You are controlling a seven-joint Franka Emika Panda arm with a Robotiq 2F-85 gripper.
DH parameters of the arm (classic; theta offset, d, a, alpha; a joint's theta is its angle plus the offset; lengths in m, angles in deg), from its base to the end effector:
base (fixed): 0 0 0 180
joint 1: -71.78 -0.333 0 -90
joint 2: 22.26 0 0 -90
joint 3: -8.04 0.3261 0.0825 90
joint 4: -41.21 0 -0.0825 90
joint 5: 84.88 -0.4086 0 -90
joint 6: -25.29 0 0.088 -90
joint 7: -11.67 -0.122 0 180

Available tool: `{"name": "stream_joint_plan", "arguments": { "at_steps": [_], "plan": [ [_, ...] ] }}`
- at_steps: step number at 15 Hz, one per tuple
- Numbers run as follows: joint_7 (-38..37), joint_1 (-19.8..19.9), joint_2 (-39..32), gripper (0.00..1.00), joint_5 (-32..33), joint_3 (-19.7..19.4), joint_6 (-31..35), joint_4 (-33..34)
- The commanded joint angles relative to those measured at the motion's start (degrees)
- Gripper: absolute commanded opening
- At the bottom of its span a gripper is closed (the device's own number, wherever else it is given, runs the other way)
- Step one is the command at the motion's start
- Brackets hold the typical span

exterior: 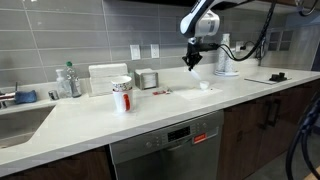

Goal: Pour the contents of the white plate into the white mug

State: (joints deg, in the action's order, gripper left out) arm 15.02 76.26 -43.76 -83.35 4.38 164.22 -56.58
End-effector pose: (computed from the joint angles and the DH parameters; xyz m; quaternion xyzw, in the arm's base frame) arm 0.7102 -0.0973 0.3934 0.9847 -0.0286 0.1678 0.0385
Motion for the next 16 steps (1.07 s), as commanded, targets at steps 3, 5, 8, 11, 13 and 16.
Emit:
{"name": "stream_joint_plan", "arguments": {
  "at_steps": [3,5,8,11,13,16],
  "plan": [
    [4.8,2.9,1.9,0.02,-6.2,2.1,4.1,-3.9],
    [5.3,3.2,2.4,0.02,-7.4,2.2,5.1,-5.1],
    [5.9,3.6,3.4,0.02,-8.8,2.2,6.5,-6.9],
    [6.5,3.9,4.5,0.02,-9.9,2.3,7.9,-8.5],
    [6.8,4.1,5.1,0.02,-10.5,2.3,8.5,-9.4],
    [4.5,3.1,3.5,0.08,-8.9,1.4,6.8,-6.8]
  ]
}}
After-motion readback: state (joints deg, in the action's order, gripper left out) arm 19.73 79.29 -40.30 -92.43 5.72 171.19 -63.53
